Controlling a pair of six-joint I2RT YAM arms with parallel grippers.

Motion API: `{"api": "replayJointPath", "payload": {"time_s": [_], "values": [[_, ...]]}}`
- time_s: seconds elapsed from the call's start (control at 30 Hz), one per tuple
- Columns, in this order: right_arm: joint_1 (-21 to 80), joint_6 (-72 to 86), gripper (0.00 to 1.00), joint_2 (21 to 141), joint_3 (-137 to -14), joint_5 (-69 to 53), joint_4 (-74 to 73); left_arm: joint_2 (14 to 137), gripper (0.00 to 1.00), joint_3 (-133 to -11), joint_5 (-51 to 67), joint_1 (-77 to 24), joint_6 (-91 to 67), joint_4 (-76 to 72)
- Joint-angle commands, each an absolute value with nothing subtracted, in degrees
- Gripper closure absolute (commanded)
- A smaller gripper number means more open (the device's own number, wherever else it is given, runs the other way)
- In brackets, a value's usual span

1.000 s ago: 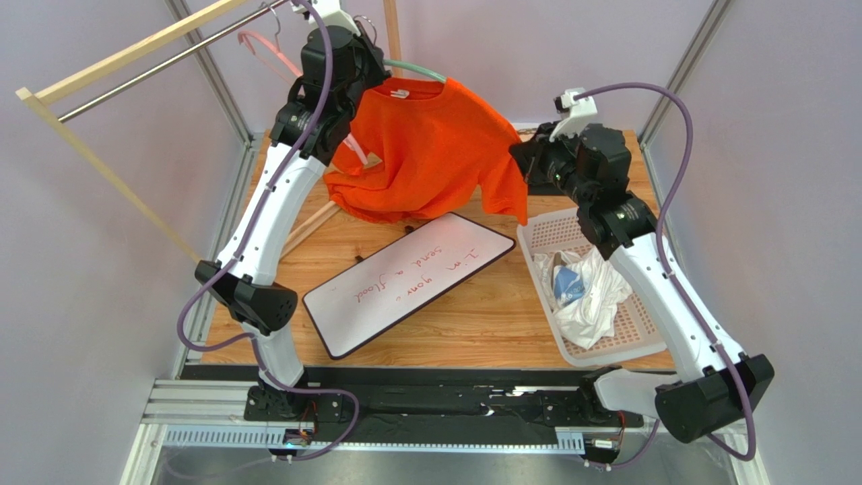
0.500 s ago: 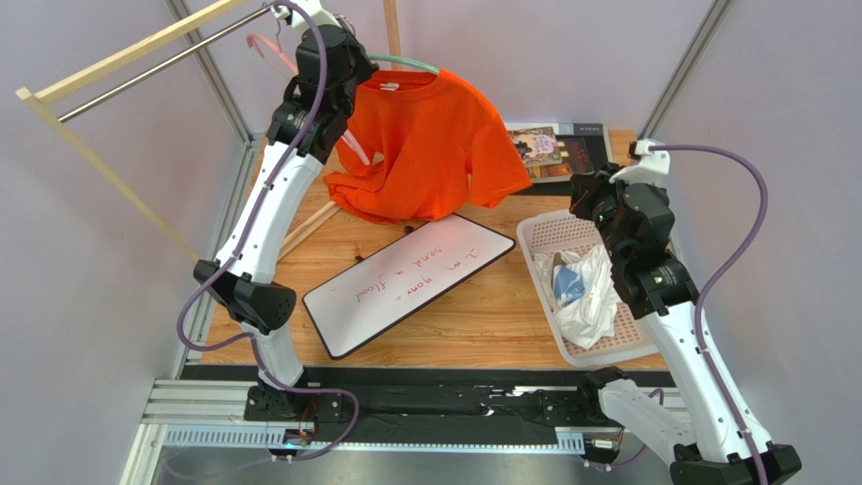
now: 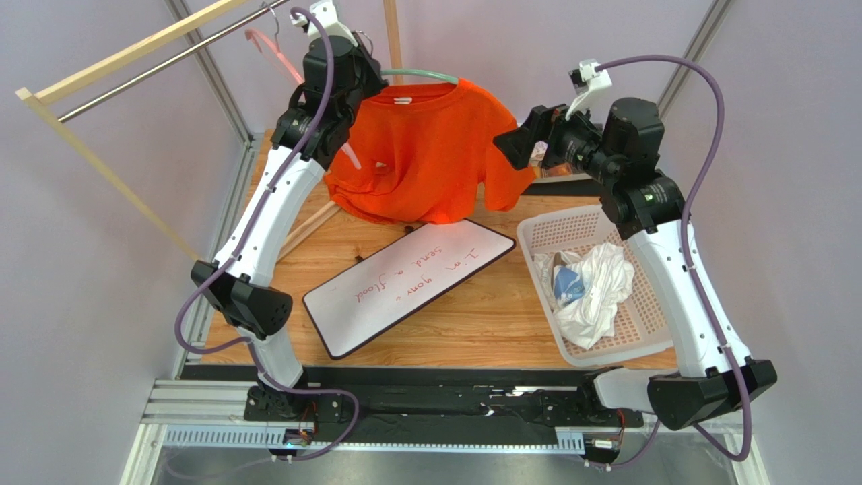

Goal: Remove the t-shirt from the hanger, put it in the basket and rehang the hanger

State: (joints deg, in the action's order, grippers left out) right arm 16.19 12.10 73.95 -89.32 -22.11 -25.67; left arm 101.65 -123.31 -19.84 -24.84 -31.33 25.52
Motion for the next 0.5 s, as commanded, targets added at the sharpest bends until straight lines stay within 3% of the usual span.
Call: {"api": "replayJointPath", "payload": {"time_s": [0.0,0.17,0.47], "values": [[18.28,10.28,0.05,76.1,-95.78,-29.44,-20.83,96.51,1.0,-122.35,-16.35,-25.75,-31.2,20.3],[21.08,7.65,0.04,84.27,-104.22,-27.79,-23.64,96.42,1.0,-122.43,-14.51,-26.98,-31.2,20.65],[22.68,-5.0,0.02,87.54,-105.03,-18.03,-23.9,96.86,1.0,-122.17,-8.19,-28.12,-30.68,20.39]]}}
